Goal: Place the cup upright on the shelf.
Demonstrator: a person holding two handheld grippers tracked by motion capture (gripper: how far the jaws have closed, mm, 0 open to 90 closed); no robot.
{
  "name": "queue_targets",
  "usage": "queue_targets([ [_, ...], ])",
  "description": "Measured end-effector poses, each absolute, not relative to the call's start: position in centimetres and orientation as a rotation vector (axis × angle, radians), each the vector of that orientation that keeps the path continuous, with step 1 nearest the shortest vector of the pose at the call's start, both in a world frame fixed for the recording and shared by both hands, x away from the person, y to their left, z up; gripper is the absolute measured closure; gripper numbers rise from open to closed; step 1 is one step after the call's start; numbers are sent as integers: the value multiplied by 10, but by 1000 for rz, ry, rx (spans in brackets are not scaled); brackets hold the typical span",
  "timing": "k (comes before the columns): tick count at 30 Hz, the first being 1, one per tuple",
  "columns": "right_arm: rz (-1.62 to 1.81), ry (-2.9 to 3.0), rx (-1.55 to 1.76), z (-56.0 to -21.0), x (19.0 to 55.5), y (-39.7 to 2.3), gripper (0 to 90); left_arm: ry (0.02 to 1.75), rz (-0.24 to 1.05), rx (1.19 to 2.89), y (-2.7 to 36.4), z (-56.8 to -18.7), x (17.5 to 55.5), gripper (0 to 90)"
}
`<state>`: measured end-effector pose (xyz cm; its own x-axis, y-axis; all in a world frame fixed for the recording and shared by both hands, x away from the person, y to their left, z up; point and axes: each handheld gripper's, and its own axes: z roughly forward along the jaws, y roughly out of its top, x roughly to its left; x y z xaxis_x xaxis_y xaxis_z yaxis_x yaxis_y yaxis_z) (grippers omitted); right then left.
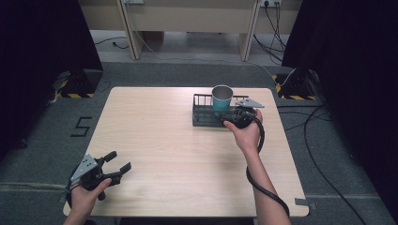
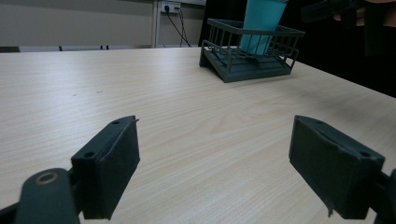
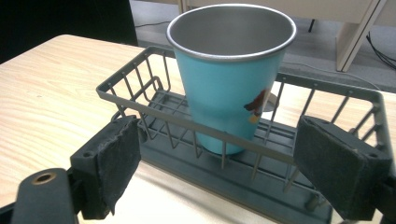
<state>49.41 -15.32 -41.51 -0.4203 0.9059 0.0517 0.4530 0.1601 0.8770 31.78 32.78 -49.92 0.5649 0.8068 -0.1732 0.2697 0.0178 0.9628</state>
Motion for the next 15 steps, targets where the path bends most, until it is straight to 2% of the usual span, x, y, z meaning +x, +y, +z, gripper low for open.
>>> queue_targets([
  [15, 1232, 1929, 1294, -420, 471, -169, 210, 948, 536, 1548, 328, -499, 318, 155],
])
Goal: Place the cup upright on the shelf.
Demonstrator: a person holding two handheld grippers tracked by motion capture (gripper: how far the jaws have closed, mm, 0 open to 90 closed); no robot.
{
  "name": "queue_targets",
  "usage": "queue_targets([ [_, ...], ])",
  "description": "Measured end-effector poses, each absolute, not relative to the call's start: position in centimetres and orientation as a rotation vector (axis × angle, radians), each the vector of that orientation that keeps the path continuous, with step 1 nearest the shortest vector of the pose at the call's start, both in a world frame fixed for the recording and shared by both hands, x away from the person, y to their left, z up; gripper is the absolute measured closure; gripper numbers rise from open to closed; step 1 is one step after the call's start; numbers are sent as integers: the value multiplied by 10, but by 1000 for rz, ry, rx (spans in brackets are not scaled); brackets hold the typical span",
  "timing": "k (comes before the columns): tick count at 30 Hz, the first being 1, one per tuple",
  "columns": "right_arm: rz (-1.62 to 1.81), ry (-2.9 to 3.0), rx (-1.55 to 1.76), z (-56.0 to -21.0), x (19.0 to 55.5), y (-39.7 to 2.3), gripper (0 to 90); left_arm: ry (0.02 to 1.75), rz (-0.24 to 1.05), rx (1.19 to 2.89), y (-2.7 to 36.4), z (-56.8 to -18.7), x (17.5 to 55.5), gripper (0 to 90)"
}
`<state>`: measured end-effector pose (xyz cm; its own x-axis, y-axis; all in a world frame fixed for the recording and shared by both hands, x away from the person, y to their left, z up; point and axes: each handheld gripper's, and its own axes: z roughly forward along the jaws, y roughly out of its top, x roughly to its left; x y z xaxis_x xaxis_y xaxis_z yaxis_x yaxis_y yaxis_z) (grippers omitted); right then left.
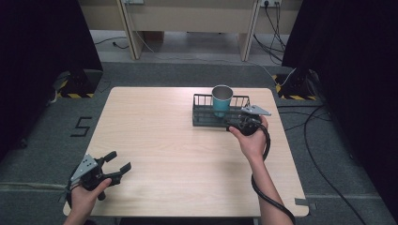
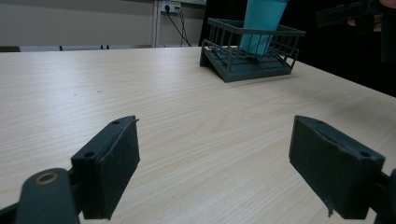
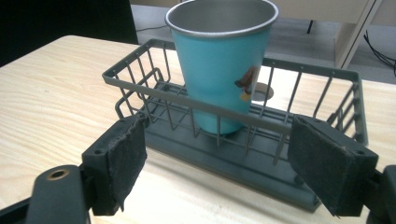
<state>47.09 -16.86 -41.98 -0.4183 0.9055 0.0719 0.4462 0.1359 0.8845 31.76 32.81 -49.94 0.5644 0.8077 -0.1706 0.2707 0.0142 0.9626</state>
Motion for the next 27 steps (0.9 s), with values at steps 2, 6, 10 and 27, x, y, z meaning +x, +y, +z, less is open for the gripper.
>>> queue_targets([
  [2, 1236, 1927, 1291, -421, 467, -172, 226, 948, 536, 1548, 328, -499, 318, 155],
  [6, 1242, 1923, 1298, -423, 460, -178, 258, 948, 537, 1549, 328, -499, 317, 155],
  [10, 1258, 1920, 1328, -426, 453, -182, 285, 948, 538, 1549, 328, -500, 318, 155],
  [27, 1257, 1889, 1310, -437, 429, -193, 274, 948, 541, 1550, 328, -500, 317, 156],
])
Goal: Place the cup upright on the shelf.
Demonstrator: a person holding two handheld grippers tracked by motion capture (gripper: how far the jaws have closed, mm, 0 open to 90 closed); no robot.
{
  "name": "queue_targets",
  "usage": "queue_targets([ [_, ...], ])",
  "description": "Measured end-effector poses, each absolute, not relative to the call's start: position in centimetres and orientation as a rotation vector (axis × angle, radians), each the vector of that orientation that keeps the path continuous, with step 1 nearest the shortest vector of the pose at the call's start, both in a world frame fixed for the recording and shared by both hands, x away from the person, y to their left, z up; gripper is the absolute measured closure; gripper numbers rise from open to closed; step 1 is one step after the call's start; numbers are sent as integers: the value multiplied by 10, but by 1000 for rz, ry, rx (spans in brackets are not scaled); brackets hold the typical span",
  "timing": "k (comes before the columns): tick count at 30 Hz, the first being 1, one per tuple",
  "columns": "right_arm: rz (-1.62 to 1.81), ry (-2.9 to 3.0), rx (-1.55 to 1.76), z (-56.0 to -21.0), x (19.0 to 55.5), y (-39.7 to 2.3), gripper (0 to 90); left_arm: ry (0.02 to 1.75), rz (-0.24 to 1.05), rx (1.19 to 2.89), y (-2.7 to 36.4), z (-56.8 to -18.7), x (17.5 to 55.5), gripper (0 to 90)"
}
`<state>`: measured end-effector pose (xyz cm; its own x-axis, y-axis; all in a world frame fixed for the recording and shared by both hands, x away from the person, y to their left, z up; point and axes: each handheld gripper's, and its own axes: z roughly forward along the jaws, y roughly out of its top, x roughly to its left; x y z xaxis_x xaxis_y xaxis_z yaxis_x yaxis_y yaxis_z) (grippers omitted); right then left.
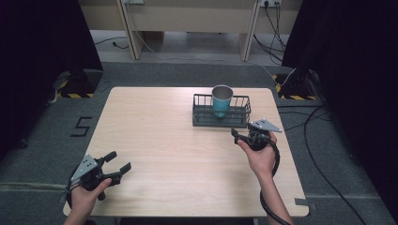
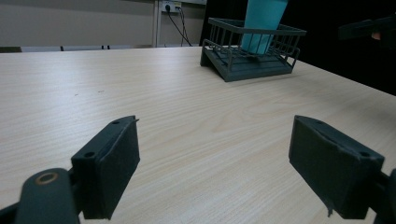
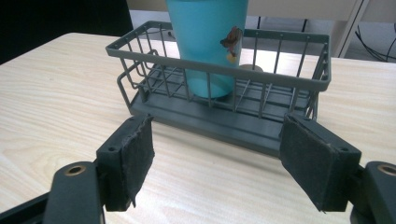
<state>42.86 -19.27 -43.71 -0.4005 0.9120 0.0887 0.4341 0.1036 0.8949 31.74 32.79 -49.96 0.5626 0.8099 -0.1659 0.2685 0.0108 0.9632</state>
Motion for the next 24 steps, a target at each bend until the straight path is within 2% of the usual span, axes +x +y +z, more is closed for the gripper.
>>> queue_targets([
  [24, 1204, 1892, 1345, -459, 390, -217, 293, 952, 546, 1554, 328, -500, 318, 156],
])
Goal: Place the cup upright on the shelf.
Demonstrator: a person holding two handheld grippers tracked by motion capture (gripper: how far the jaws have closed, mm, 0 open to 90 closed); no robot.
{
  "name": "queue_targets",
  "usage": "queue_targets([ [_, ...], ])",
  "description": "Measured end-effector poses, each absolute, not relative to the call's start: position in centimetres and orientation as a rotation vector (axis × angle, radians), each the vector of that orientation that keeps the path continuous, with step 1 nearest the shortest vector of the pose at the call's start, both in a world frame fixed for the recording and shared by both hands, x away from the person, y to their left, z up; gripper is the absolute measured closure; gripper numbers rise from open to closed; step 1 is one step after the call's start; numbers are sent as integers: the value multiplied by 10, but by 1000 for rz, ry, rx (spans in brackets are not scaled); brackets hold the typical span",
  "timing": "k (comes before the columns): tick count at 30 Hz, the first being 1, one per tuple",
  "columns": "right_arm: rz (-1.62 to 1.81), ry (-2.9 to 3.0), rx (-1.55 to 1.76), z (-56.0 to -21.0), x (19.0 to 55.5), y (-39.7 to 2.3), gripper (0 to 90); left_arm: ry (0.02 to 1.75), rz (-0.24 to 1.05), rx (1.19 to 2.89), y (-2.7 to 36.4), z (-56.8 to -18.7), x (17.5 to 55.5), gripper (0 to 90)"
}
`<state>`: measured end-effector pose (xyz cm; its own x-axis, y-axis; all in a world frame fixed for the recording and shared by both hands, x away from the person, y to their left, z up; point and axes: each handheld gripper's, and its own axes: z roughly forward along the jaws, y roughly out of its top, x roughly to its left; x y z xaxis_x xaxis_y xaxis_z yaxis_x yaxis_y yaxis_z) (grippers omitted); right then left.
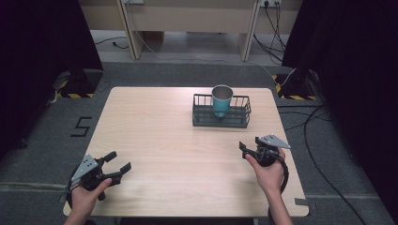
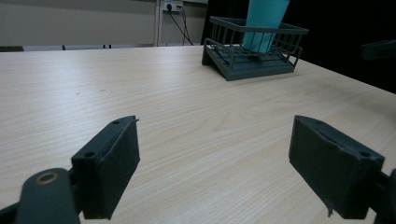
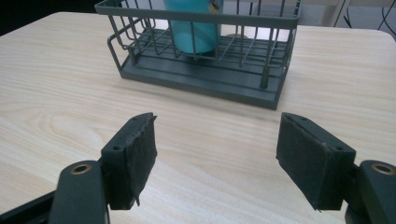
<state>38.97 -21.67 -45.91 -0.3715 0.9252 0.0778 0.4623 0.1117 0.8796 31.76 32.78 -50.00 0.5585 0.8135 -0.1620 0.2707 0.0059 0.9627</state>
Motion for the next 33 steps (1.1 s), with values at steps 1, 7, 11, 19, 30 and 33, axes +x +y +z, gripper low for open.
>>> queue_targets([
  [1, 1204, 1891, 1346, -460, 388, -218, 294, 953, 546, 1554, 328, -500, 318, 156],
  [7, 1202, 1876, 1364, -463, 381, -224, 297, 954, 547, 1553, 328, -500, 317, 156],
  [11, 1204, 1858, 1372, -465, 375, -228, 297, 955, 548, 1552, 328, -500, 317, 156],
  [19, 1203, 1835, 1398, -472, 365, -235, 298, 958, 549, 1551, 328, -500, 318, 156],
  [30, 1201, 1792, 1422, -482, 354, -245, 298, 959, 549, 1551, 328, -500, 318, 156],
  [33, 1201, 1769, 1415, -484, 351, -249, 298, 959, 549, 1552, 328, -500, 318, 156],
])
